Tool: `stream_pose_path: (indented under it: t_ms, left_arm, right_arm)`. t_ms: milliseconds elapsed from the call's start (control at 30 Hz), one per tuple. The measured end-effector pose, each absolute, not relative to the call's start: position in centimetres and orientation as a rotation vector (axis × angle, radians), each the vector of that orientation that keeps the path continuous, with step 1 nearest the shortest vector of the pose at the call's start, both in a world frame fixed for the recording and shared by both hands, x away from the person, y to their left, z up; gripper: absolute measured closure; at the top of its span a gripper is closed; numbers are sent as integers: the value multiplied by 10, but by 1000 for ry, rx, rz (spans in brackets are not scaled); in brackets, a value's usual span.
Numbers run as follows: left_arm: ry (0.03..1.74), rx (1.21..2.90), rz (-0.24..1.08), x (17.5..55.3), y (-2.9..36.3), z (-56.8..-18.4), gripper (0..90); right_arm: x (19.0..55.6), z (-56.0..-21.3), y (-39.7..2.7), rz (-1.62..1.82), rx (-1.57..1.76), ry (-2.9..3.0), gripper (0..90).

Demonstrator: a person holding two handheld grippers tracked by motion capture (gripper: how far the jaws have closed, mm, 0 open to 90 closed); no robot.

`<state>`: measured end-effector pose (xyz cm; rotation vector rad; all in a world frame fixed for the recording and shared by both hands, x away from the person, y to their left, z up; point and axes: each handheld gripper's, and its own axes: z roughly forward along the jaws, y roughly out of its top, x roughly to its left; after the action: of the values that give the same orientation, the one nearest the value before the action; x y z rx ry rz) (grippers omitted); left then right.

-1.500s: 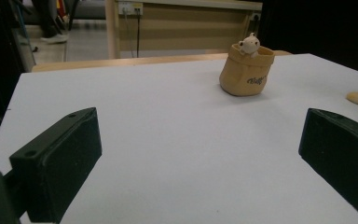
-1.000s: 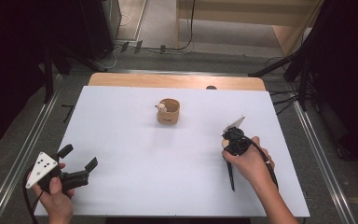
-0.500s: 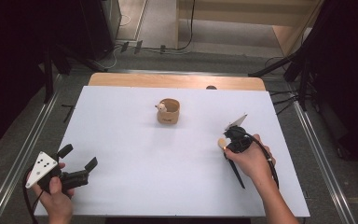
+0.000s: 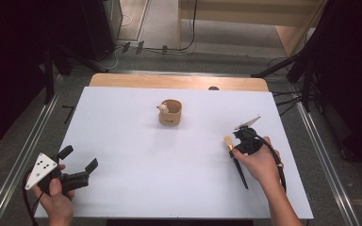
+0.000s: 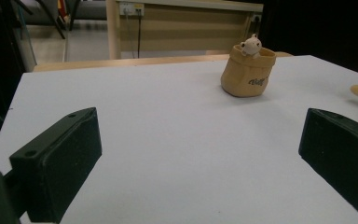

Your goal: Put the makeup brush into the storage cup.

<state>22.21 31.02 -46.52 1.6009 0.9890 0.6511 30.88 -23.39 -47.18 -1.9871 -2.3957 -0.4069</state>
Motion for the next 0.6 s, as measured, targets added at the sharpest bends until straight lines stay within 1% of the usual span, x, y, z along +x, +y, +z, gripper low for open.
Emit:
stream_pose_path:
  t_ms: [600]
  left_arm:
    - [987,1594,650,222,312,-465,0]
  right_arm:
    - [298,-443,-229,-819,-1928,-2447,800]
